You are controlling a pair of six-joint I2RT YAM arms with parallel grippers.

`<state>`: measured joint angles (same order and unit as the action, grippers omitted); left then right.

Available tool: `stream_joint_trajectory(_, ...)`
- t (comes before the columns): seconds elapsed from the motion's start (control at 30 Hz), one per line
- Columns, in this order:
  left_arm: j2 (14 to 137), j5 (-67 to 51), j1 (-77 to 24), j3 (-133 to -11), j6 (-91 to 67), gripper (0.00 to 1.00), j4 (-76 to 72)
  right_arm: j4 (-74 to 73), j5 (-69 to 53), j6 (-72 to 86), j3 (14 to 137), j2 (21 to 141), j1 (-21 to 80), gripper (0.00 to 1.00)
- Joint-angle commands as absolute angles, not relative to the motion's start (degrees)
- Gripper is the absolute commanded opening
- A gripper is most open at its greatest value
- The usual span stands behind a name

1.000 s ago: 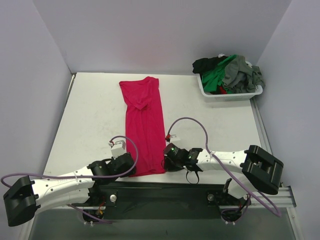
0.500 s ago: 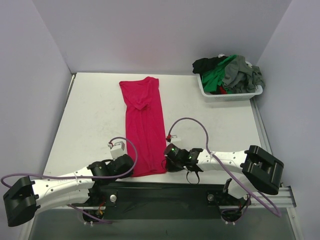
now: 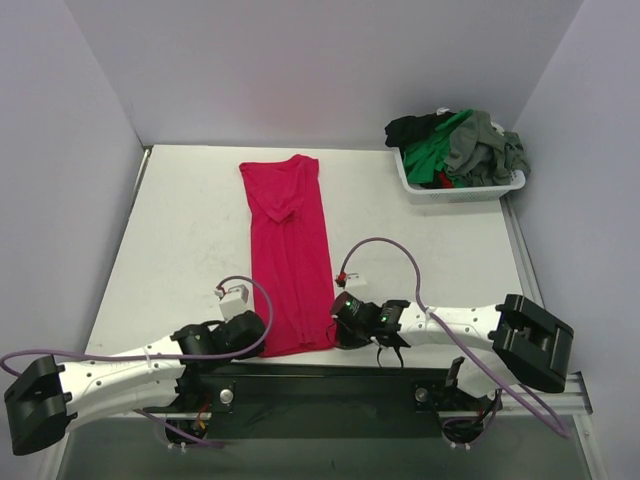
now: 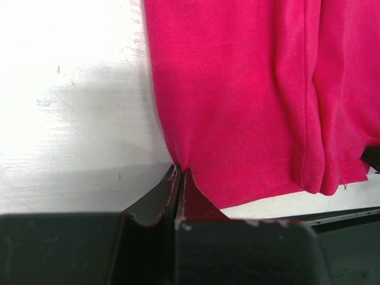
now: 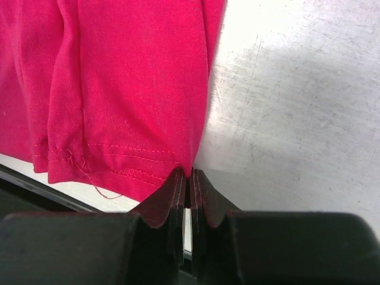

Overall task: Fold and stack the t-shirts
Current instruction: Grab the bottom of the folded rectangular tshirt with both arms

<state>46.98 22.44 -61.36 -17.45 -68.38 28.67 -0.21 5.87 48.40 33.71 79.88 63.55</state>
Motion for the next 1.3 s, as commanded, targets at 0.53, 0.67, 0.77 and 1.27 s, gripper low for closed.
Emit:
stream_joint_trajectory(0.53, 61.6, 29.4, -73.8, -27.5, -71.6, 0.0, 38.4, -12.8, 15.7, 50.8, 34.7, 71.8, 67.9, 0.0)
stream_joint_trajectory(0.67, 60.7, 30.8, -73.8, -29.1, -69.8, 0.0, 36.7, -12.9, 16.0, 49.4, 36.3, 69.5, 67.6, 0.0)
stream_joint_trajectory(0.77, 60.1, 32.7, -72.7, -30.2, -69.0, 0.0, 35.9, -13.1, 15.9, 47.6, 37.6, 69.6, 66.4, 0.0)
stream_joint_trajectory(1.27, 57.7, 24.4, -54.1, -29.7, -50.9, 0.0, 19.2, -10.4, 11.5, 38.1, 50.4, 77.9, 57.1, 0.0)
